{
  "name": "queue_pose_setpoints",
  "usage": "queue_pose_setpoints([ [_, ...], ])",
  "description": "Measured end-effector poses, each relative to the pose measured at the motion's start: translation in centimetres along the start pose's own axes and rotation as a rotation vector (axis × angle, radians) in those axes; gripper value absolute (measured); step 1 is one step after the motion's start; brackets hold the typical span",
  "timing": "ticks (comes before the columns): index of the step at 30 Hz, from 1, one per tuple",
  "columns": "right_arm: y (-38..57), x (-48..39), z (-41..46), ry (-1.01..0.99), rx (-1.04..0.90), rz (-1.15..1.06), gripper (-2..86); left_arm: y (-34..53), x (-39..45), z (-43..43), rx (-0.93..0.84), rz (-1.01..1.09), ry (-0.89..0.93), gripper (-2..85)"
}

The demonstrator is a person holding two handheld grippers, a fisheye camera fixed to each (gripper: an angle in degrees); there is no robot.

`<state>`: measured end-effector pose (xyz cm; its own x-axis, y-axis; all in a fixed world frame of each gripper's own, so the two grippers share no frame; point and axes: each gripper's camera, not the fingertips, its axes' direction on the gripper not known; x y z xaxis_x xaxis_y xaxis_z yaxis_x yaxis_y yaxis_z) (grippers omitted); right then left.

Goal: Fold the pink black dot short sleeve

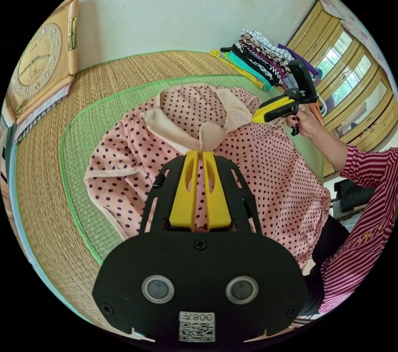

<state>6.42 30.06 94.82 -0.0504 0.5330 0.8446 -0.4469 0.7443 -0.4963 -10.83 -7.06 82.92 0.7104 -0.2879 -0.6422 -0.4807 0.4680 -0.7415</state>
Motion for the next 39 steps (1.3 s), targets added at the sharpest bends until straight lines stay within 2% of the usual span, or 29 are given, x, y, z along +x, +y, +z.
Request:
queue_pose_setpoints([
  [4,1.4,1.1,0.2,-0.073,-0.068,0.007,0.2,0.2,-0.3,-1.3,0.031,-0.018,0.017,3.2],
  [11,-0.4,1.7,-2.5,-0.106,0.019,0.043,0.1,-2.7,-0.3,-2.6,0.083,-0.022,0.046,3.5],
  [18,-3.4,5.2,-4.1,0.064,0.111,0.207,0.1,-6.4,-4.3,0.3,0.023,-0.228,-0.085,1.8],
  [21,-5.1,8.2,-3.8,0.114,0.055,0.31,0.1,-7.6,-5.4,0.2,0.045,-0.27,-0.053,0.9],
  [24,-5.9,8.4,-5.4,0.076,0.114,0.314,0.1,-8.6,-5.0,-0.9,0.086,-0.244,-0.114,0.4],
  [28,-7.3,8.5,-6.8,0.161,0.117,0.336,0.0,-9.7,-6.2,-0.4,0.035,-0.262,-0.14,0.3],
  [31,-7.9,9.2,-8.2,0.081,0.163,0.363,0.0,-10.4,-7.2,-1.4,0.098,-0.311,-0.131,0.3],
  [34,-8.4,9.4,-9.9,0.162,0.183,0.41,0.0,-11.1,-8.4,-1.0,0.069,-0.344,-0.179,0.3],
  [37,-8.3,11.3,-10.2,0.084,0.161,0.473,0.1,-11.4,-9.5,-0.9,0.071,-0.374,-0.145,0.4],
  [39,-7.6,11.3,-11.6,0.022,0.221,0.482,0.1,-11.0,-9.2,-1.6,0.112,-0.356,-0.117,0.6],
])
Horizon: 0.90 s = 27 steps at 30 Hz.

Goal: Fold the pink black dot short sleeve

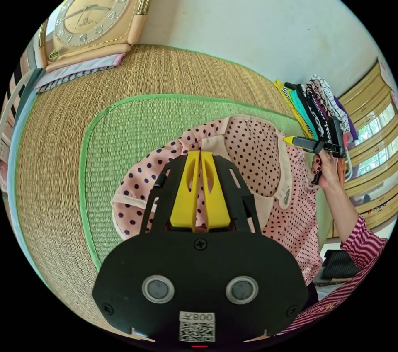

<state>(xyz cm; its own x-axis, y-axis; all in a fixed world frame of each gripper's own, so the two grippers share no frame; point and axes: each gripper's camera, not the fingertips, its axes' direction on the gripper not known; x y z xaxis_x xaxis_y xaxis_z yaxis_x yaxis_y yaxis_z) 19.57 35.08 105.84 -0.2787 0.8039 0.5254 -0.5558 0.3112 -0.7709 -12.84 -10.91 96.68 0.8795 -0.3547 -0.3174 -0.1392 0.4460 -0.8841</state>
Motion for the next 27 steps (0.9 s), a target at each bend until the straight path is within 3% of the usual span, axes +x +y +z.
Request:
queue_pose_setpoints([
  [6,6.8,-1.4,-8.1,-0.07,0.148,-0.08,0.9,2.7,2.2,-0.4,-0.04,0.127,0.116,2.0],
  [10,14.4,-0.4,-12.4,-0.067,0.241,-0.007,2.2,4.4,2.8,-0.8,-0.048,0.157,0.059,2.8],
  [17,18.8,-2.0,-10.7,0.032,0.094,0.027,3.2,7.8,-1.7,-2.7,0.004,-0.032,0.029,4.0],
  [23,19.6,-2.5,-11.8,0.013,0.112,0.062,2.6,11.6,-5.1,-4.4,0.074,-0.176,-0.013,6.7],
  [27,19.5,-3.6,-12.2,0.024,0.101,0.059,2.6,11.7,-6.0,-1.4,-0.041,-0.193,-0.027,4.6],
])
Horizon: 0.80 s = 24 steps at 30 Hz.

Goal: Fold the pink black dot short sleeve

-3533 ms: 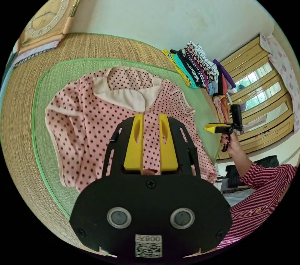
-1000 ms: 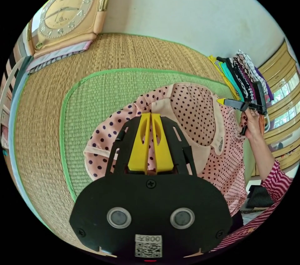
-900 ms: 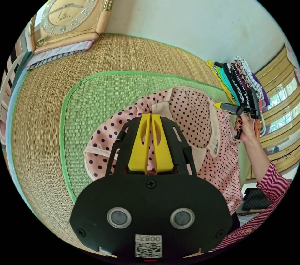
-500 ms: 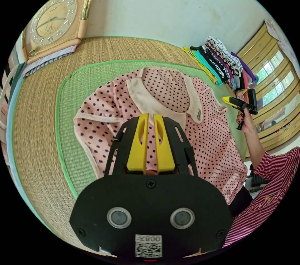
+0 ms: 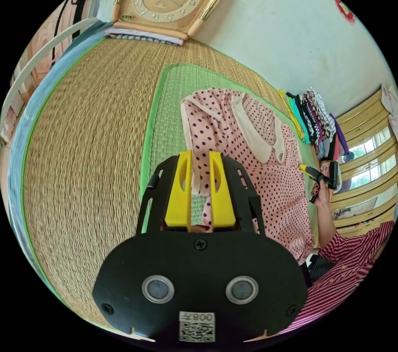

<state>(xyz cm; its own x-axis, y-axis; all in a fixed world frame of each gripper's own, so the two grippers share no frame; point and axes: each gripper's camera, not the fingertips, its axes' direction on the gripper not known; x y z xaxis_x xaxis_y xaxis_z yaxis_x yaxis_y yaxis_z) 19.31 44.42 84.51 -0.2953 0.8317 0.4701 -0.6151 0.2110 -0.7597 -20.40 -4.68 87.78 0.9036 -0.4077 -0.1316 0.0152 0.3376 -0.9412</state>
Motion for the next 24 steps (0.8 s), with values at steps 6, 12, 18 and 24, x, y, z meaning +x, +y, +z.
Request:
queue_pose_setpoints([
  [6,0.8,-1.3,-0.9,0.007,0.001,0.017,3.1,0.0,0.3,-0.1,0.117,-0.016,0.016,1.7],
  [12,3.2,-3.8,-5.1,0.009,0.108,0.017,5.8,0.0,2.8,2.6,0.101,0.076,0.116,5.1],
  [18,6.5,-4.8,-9.0,0.074,0.243,0.091,8.2,-1.7,13.1,9.2,-0.028,0.359,0.258,7.2],
  [24,7.3,-4.5,-8.5,0.0,0.276,0.142,8.9,-3.9,25.6,17.7,-0.139,0.606,0.373,7.8],
])
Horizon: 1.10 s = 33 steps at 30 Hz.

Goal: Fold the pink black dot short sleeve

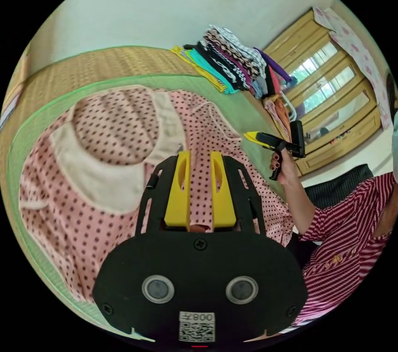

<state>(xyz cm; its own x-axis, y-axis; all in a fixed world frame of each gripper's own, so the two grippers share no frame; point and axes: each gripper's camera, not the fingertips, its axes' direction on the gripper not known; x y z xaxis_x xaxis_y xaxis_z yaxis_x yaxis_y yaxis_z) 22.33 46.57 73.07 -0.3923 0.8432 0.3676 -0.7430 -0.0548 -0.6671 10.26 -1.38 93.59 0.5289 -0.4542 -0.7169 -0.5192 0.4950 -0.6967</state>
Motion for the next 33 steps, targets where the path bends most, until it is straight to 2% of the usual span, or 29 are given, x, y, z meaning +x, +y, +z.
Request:
queue_pose_setpoints([
  [7,0.6,0.5,0.3,-0.011,0.007,0.037,7.0,-8.8,3.0,9.7,-0.041,0.118,-0.033,8.2],
  [14,0.9,0.9,-0.6,-0.04,0.001,0.053,2.9,-15.3,5.9,18.8,-0.158,0.305,-0.238,9.1],
  [21,1.3,1.3,-1.9,-0.103,0.014,0.068,0.5,-16.7,7.6,25.6,-0.273,0.423,-0.405,4.5],
  [24,1.5,1.5,-2.5,-0.122,0.023,0.075,0.2,-16.9,7.4,26.3,-0.253,0.41,-0.394,3.0],
  [29,1.8,1.6,-3.6,-0.14,0.039,0.082,0.0,-16.7,7.3,26.4,-0.22,0.416,-0.306,5.9],
  [33,1.9,1.5,-3.9,-0.14,0.031,0.079,-0.1,-17.0,7.0,29.1,-0.28,0.429,-0.387,5.1],
])
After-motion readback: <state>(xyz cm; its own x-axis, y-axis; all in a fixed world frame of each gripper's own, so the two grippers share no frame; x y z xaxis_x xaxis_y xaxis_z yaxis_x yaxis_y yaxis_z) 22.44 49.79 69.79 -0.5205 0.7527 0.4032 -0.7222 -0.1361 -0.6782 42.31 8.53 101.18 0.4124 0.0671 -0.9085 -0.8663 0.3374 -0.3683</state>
